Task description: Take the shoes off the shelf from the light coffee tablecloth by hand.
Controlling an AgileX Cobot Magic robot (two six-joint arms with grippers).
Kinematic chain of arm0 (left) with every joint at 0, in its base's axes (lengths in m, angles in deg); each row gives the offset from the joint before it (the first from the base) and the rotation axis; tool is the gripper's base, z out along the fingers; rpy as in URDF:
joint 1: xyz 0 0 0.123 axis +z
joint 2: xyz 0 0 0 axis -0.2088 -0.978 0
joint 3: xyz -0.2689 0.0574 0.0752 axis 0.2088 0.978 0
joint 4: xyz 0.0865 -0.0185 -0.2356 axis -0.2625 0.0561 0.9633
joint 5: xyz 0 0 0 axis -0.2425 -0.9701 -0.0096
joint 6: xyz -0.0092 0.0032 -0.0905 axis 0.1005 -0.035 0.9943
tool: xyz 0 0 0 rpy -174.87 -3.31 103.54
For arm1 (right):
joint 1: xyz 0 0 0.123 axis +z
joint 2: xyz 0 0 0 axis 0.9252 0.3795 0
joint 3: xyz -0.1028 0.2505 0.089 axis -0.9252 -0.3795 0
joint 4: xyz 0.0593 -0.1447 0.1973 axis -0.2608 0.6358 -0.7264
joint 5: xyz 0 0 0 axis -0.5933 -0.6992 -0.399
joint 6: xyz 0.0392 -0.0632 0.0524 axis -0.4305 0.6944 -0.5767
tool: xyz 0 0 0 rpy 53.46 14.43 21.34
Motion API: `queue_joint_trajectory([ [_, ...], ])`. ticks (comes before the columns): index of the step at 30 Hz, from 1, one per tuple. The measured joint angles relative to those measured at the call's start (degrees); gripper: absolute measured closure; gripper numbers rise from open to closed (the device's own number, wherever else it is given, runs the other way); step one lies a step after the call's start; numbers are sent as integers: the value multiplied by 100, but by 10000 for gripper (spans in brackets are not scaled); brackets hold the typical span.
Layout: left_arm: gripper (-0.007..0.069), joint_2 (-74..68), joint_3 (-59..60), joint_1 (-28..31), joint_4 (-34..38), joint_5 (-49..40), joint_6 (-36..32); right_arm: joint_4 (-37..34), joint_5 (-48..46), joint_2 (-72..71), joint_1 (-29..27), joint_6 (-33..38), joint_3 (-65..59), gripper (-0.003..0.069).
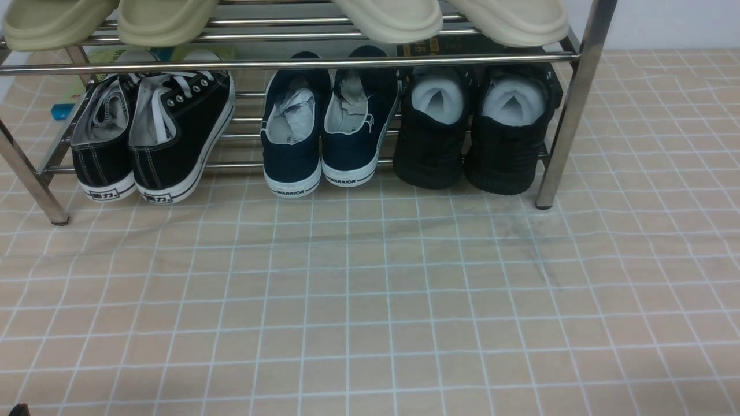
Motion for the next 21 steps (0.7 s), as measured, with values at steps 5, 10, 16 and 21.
queue_joint_trajectory([
  [5, 385, 0, 0, 0, 0, 0, 0, -317, 0, 0, 0, -14, 0, 419],
  [10, 385, 0, 0, 0, 0, 0, 0, -930, 401, 0, 0, 809, 602, 497],
  [16, 385, 0, 0, 0, 0, 0, 0, -1083, 1065, 526, 0, 3337, 2304, 668],
  [21, 385, 0, 0, 0, 0, 0, 0, -1088, -148, 2000, 0, 4690, 3411, 662],
])
